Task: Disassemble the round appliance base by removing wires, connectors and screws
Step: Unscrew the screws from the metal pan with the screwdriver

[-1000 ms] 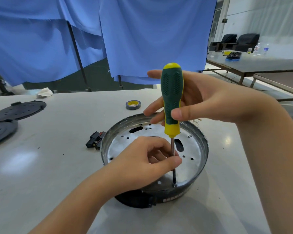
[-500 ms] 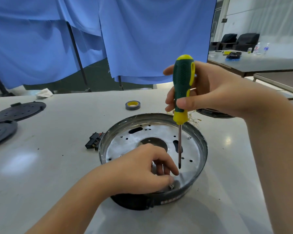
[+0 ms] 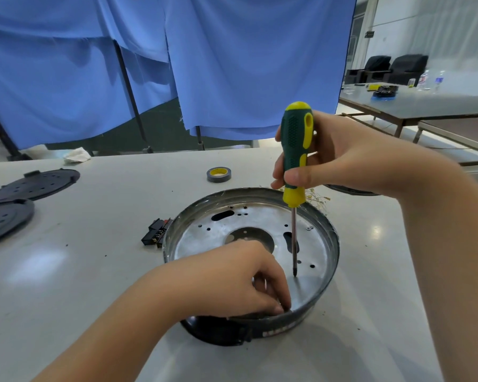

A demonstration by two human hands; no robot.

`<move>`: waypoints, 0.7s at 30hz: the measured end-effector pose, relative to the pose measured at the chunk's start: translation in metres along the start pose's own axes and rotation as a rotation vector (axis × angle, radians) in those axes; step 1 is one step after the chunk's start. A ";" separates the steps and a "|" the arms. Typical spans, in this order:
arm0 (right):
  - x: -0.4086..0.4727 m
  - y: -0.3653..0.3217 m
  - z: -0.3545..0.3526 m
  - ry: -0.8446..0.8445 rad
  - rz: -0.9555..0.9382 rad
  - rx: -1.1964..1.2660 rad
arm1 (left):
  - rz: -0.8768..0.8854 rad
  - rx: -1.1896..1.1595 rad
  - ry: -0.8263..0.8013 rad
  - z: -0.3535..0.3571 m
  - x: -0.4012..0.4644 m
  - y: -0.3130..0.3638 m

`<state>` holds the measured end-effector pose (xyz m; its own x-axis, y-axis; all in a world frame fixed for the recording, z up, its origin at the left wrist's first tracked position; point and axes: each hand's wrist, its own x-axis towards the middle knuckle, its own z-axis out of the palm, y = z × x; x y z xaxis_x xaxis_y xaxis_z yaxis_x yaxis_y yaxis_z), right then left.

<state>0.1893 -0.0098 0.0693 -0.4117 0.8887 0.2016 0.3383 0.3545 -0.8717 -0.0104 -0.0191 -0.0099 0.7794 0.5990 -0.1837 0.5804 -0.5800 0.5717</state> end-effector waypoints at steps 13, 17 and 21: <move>0.002 0.001 0.002 -0.023 -0.014 0.011 | -0.081 0.333 -0.174 -0.003 0.008 0.021; 0.002 0.003 0.001 -0.034 -0.023 0.010 | -0.105 0.379 -0.156 0.001 0.006 0.024; 0.003 0.003 0.001 -0.040 -0.020 0.012 | -0.124 0.435 -0.172 0.001 0.007 0.027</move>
<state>0.1881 -0.0062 0.0666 -0.4523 0.8688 0.2015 0.3196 0.3689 -0.8728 0.0109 -0.0314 0.0039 0.7047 0.5992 -0.3800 0.6874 -0.7092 0.1565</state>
